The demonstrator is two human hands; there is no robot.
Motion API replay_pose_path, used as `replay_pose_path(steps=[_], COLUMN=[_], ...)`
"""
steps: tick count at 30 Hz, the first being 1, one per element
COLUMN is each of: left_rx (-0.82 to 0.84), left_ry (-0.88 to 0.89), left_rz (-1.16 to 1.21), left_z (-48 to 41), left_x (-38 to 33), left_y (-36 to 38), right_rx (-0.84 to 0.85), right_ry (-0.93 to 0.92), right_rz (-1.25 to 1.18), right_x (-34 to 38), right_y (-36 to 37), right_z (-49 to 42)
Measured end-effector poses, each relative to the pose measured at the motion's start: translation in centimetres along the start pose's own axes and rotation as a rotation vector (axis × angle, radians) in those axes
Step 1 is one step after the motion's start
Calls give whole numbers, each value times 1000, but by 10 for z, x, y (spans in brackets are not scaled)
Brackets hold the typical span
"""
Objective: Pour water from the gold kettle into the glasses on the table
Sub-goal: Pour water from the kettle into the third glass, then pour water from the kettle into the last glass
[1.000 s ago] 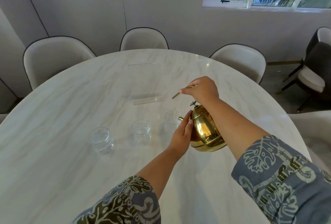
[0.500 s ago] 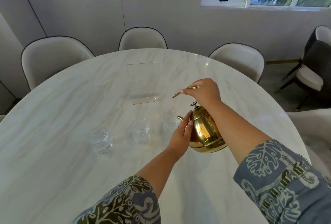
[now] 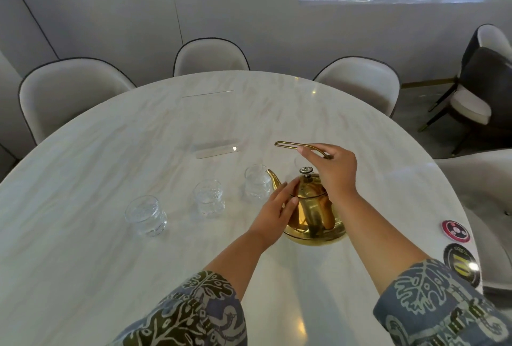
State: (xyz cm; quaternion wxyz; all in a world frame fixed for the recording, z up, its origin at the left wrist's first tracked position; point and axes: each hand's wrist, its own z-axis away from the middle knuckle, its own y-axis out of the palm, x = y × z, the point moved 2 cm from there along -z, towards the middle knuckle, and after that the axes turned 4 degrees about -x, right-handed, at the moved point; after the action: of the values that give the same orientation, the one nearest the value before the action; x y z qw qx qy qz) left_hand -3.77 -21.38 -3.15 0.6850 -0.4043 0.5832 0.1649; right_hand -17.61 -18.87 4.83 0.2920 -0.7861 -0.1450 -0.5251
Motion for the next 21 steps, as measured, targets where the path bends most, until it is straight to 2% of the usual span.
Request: replay_pose_path(steps=[7, 21], left_rx=[47, 57], left_ry=[21, 79], left_rz=[-71, -99], left_z=[9, 33], left_x=[-5, -39], left_y=[6, 58], right_rx=[-86, -146], right_ry=[18, -21], right_rz=[-178, -214], right_x=[-19, -22], right_y=[-20, -91], right_z=[20, 36])
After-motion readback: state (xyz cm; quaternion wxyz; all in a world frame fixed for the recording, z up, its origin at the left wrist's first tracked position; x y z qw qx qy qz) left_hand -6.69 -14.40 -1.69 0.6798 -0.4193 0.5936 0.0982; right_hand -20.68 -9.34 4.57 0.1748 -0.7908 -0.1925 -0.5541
